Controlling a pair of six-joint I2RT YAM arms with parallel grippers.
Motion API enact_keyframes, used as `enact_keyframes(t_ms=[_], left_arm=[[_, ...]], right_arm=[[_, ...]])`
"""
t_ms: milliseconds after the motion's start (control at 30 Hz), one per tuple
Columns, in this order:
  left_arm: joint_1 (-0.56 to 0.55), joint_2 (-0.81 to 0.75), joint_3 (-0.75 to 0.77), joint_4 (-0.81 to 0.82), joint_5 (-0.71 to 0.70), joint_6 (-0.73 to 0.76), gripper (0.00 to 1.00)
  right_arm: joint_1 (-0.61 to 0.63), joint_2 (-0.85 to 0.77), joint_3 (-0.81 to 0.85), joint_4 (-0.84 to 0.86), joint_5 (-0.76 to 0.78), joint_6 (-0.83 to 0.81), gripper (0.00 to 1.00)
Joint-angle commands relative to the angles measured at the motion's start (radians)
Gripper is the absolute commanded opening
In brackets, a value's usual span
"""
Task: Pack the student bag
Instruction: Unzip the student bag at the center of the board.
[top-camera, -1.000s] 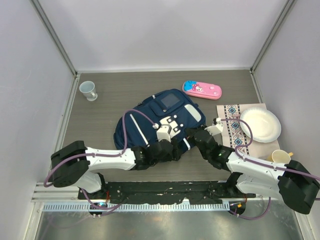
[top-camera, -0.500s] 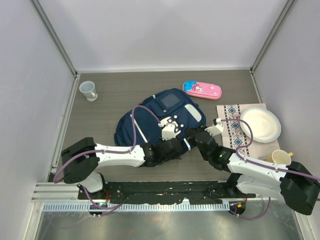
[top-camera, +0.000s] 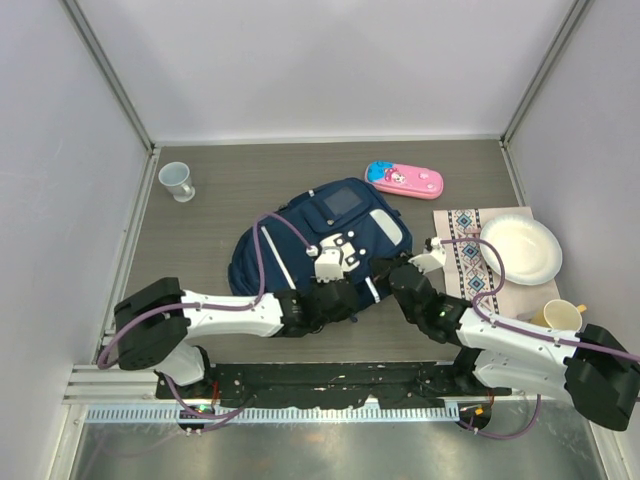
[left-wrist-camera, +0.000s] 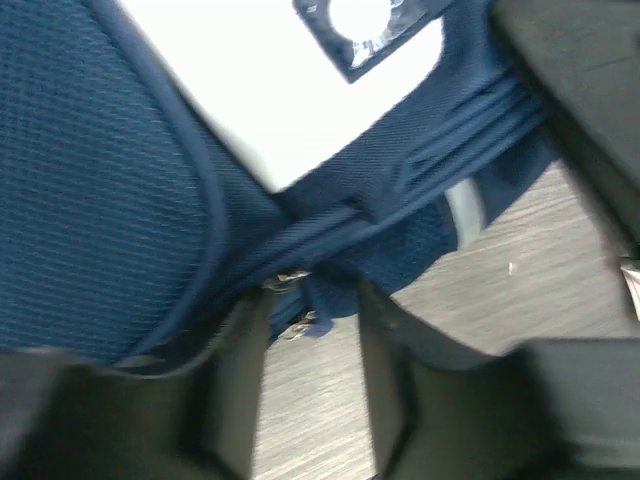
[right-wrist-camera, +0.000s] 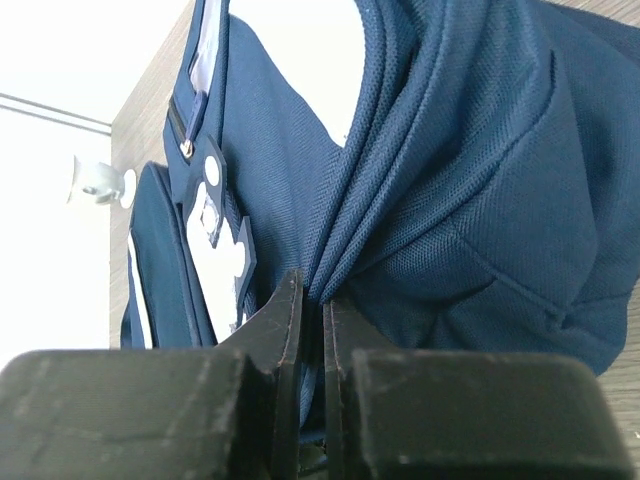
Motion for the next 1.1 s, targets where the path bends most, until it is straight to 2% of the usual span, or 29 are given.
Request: enact_keyframes(t_ms=[0, 67, 100, 200, 300, 433, 600, 633, 733, 833, 1000, 1033, 1067], left_arm=[[0.029, -0.080, -0.065, 0.134, -0.168, -0.012, 0.60], [0.029, -0.107, -0.085, 0.188, -0.162, -0.002, 0.74], [0.030, -0.111, -0.090, 0.196, -0.162, -0.002, 0.78], [0.029, -0.102, -0.061, 0.185, -0.171, 0.004, 0.81], [0.029, -0.064, -0.023, 0.124, -0.209, -0.010, 0.79], [0.030, -0.042, 0.007, 0.003, -0.283, -0.044, 0.69], [0.033, -0.067, -0.006, -0.062, -0.370, -0.090, 0.54], [0.035, -0.070, -0.006, -0.080, -0.387, -0.096, 0.47], [0.038, -0.074, -0.010, -0.102, -0.408, -0.114, 0.40], [0.038, -0.084, -0.018, -0.123, -0.419, -0.133, 0.23], [0.038, -0.122, -0.053, -0.120, -0.432, -0.133, 0.15], [0.038, -0.131, -0.059, -0.111, -0.429, -0.125, 0.04], [0.038, -0.149, -0.078, -0.102, -0.424, -0.113, 0.00]], right_arm=[[0.041, -0.027, 0.006, 0.011, -0.049, -0.036, 0.01], [0.041, -0.018, 0.009, 0.012, -0.052, -0.036, 0.01], [0.042, -0.015, 0.011, 0.012, -0.053, -0.038, 0.01], [0.048, -0.013, 0.014, 0.014, -0.050, -0.035, 0.01], [0.057, -0.013, 0.014, 0.020, -0.052, -0.027, 0.01], [0.090, -0.019, 0.020, 0.021, -0.044, -0.016, 0.01], [0.146, -0.019, 0.026, 0.021, 0.005, -0.006, 0.01], [0.166, -0.015, 0.029, 0.023, 0.011, -0.006, 0.01], [0.191, -0.002, 0.037, 0.015, 0.037, -0.004, 0.01], [0.199, 0.004, 0.042, 0.012, 0.047, -0.002, 0.01], [0.200, 0.007, 0.049, -0.003, 0.060, -0.007, 0.01], [0.200, 0.004, 0.049, -0.009, 0.071, -0.009, 0.01], [0.200, 0.002, 0.049, -0.011, 0.077, -0.010, 0.01]])
